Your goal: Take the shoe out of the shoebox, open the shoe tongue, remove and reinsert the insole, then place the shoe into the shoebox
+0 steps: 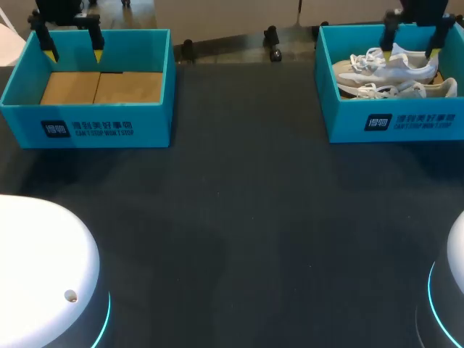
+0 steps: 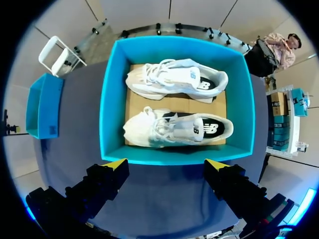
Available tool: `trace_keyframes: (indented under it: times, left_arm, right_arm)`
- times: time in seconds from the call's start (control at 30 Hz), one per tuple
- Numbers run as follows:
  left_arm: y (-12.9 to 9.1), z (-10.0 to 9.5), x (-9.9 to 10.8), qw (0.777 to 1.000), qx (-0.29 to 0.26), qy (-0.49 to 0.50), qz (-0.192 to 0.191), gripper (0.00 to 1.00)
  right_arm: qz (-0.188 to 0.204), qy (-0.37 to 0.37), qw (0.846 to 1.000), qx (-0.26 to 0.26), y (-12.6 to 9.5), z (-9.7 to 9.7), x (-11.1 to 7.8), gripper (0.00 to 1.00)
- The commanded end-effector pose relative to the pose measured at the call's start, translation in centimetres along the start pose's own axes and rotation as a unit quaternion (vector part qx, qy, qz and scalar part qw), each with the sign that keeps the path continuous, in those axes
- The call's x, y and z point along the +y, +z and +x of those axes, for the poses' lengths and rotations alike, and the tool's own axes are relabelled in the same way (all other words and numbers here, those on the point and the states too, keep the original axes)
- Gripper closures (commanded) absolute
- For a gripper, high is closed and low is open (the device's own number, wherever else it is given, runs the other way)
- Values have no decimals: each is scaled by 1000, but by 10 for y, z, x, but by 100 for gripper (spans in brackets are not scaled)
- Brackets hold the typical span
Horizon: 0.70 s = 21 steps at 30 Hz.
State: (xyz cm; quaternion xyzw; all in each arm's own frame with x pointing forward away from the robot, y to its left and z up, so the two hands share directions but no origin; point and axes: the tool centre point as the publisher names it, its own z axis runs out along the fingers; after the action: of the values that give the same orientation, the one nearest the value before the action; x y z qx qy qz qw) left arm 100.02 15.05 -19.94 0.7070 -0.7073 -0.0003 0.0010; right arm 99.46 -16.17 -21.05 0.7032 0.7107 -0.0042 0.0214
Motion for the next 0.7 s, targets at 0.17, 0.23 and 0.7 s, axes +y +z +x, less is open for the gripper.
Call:
trace_keyframes:
  times: [0.17,0.23,0.7]
  left_arm:
    - [0,0,0,1000,0,0,0,0]
    - [0,0,0,1000,0,0,0,0]
    - [0,0,0,1000,0,0,0,0]
  right_arm:
    - [-16,5,1000,-10,14,-20,-16,0]
    - [-15,4,1000,-15,17,-26,-17,0]
    - [-22,2,999,-31,36,-67,-21,0]
